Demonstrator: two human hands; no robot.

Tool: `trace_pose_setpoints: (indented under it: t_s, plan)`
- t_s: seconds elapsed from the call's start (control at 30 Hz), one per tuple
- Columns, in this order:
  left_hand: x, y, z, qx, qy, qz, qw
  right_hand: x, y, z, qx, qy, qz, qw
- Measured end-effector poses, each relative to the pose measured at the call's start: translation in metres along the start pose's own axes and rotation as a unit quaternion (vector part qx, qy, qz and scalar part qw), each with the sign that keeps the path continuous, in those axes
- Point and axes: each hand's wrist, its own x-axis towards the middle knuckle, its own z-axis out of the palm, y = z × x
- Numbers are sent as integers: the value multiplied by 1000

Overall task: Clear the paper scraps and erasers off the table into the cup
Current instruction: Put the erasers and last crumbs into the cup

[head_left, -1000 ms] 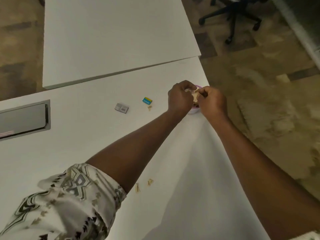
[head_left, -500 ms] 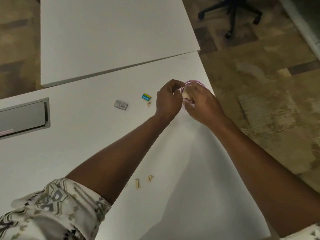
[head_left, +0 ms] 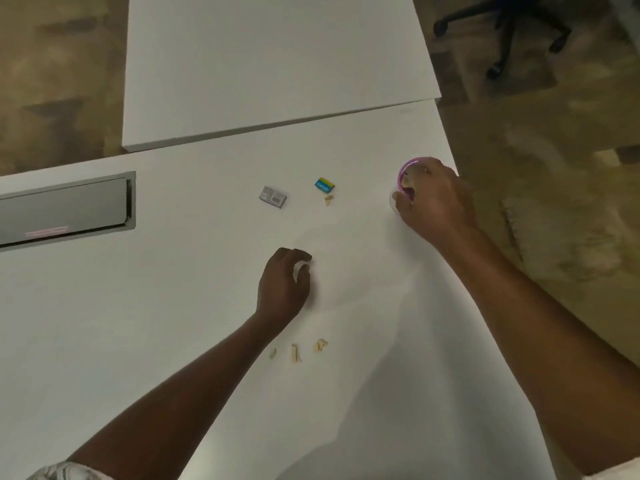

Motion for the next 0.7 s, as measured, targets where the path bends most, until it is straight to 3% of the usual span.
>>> trace_pose_setpoints:
  t_s: [0.1,0.2,0.43,0.63,0.7]
  plan:
    - [-15,-23,-9,24,5,-2,1000,-6,-25,4,77,39,-48,995]
    - [-12,-33,-15,44,8,-4,999,-10,-57,26,123,-50,-94,987]
    - [56,-26,-31,139,-12,7,990,16,-96,81,91,-204,-72,972]
    - [108,-26,-37,242,-43,54,968,37,-97,97,25,-219,-117,968]
    - [116,-26,-37,259,-68,60,962,36,-95,103,-18,-184,-154,971]
